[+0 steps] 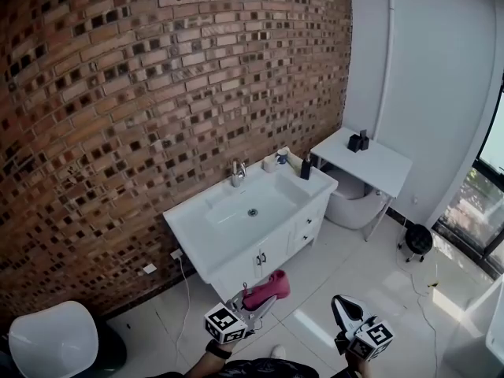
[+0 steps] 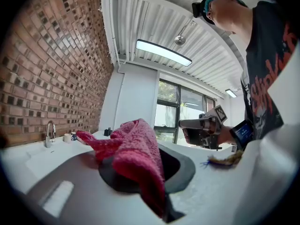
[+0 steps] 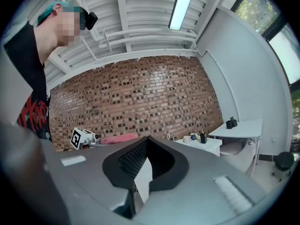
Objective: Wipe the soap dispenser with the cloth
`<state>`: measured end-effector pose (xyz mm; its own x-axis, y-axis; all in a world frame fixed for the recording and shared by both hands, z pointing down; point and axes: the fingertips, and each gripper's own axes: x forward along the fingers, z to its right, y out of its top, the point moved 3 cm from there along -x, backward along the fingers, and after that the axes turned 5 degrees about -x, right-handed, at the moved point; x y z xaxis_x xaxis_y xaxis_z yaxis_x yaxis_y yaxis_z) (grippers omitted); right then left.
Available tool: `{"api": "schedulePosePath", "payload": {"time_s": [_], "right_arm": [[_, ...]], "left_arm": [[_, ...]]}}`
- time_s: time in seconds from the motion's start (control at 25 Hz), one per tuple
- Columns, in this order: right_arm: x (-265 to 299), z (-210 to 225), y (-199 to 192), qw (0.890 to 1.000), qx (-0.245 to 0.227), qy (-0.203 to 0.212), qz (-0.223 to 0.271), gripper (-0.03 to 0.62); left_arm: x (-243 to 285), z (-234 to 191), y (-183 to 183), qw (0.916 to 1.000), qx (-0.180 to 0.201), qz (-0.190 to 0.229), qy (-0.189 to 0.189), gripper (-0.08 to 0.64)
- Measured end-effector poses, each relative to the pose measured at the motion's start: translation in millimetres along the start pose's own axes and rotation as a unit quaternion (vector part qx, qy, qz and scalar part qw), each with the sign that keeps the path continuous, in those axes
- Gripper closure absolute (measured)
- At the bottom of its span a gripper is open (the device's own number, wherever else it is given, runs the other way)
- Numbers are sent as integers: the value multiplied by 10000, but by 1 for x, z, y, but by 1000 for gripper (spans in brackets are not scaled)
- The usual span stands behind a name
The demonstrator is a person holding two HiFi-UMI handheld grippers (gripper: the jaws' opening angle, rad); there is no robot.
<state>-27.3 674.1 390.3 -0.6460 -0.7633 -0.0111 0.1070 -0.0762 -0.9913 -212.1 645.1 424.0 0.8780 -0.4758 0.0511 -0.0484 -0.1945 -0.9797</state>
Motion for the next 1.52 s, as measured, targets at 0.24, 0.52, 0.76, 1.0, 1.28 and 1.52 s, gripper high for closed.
{"api": "schedulePosePath", "payload": {"time_s": [0.24,0.52,0.76,1.0,1.28,1.52], "right_arm": [[15,41,-4,9998,189,8,-18,594],[66,56,-11,9994,220,237,-153,594],[122,71,-4,9998,27,116,-179,594],[185,80,17,9996,-256,-78,-82,594],[228,101,-1,9977,-321,-412,-442,594],[250,152,-15,9946,-297,-797,-593,594]], "left_arm": [[32,-18,-2,9999,6,-146,26,508],[42,-65,-10,9991,-282,-306,110,509],[53,-124,4,9996,-231,-146,-104,508],[55,-201,25,9995,-271,116,-133,509],[82,-247,28,9983,-301,114,-477,508],[112,-283,20,9977,-452,15,-515,509]]}}
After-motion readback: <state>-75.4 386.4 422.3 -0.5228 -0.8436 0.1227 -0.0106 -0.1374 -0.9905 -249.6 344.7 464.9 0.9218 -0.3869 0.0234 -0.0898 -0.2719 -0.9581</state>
